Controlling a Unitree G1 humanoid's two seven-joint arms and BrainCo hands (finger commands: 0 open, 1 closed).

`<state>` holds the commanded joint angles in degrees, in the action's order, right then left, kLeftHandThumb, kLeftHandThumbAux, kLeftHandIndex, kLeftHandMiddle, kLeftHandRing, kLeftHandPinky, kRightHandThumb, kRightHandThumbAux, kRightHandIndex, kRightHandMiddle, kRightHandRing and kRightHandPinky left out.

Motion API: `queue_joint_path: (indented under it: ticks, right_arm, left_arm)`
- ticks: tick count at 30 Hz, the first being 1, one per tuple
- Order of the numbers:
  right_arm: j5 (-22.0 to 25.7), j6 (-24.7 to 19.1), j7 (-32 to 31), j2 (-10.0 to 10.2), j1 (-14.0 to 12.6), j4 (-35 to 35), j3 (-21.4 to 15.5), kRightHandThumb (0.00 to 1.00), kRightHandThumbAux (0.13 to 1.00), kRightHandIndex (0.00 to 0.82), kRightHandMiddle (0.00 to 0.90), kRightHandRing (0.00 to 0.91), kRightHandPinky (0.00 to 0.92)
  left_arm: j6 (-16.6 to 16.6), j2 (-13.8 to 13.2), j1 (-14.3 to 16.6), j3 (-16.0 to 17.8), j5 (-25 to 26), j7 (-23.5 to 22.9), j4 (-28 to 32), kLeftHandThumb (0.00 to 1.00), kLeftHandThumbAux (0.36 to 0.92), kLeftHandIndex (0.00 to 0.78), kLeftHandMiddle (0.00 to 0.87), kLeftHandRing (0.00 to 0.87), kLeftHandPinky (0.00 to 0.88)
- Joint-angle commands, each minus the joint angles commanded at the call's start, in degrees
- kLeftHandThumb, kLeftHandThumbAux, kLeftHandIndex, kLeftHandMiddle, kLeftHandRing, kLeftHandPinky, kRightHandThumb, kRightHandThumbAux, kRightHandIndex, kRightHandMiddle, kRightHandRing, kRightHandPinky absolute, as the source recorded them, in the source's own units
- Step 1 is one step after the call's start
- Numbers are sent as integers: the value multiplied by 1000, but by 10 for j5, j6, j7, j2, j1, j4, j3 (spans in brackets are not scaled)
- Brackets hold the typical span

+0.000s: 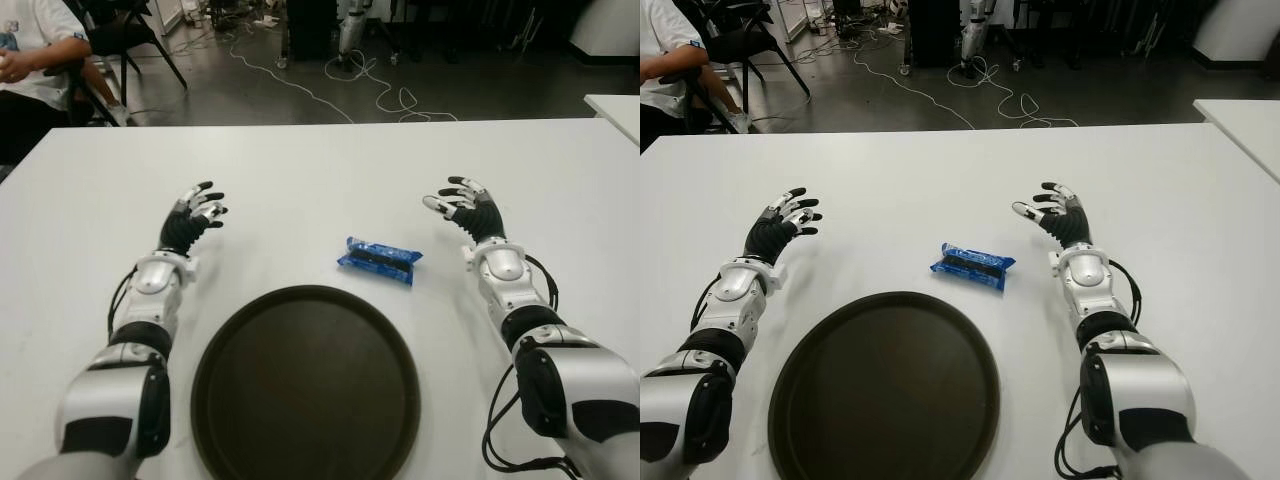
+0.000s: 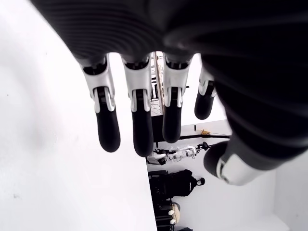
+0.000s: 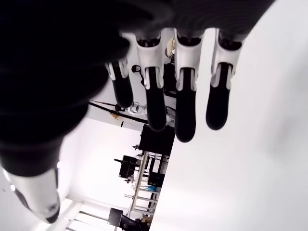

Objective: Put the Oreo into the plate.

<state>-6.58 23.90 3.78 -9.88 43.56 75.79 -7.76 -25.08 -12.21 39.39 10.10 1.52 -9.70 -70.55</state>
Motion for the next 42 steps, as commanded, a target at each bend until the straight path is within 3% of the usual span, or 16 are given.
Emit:
queue_joint_path:
  ticks: [9, 20, 32, 42]
  right_arm:
    - [-6, -1, 14, 0, 0, 0, 7, 0, 693, 211, 301, 336, 374]
    - [-23, 16, 38, 0, -2, -6, 23, 0, 670, 196, 285, 310, 332]
    - [-60, 69, 85, -8, -2, -23, 62, 0, 704, 184, 260, 266, 268]
    - [-125, 101, 139, -27, 6, -44, 122, 0, 697, 166, 225, 231, 212]
  left_arm:
    - [-3, -1, -2, -1, -2, 2, 1, 248, 613, 148, 233, 269, 307]
    - [1, -2, -2, 1, 1, -2, 1, 269, 615, 153, 243, 273, 311]
    - [4, -1, 0, 0, 1, -2, 1, 239, 620, 150, 237, 274, 310]
    - [-2, 1, 0, -1, -1, 2, 1, 247, 619, 146, 241, 272, 313]
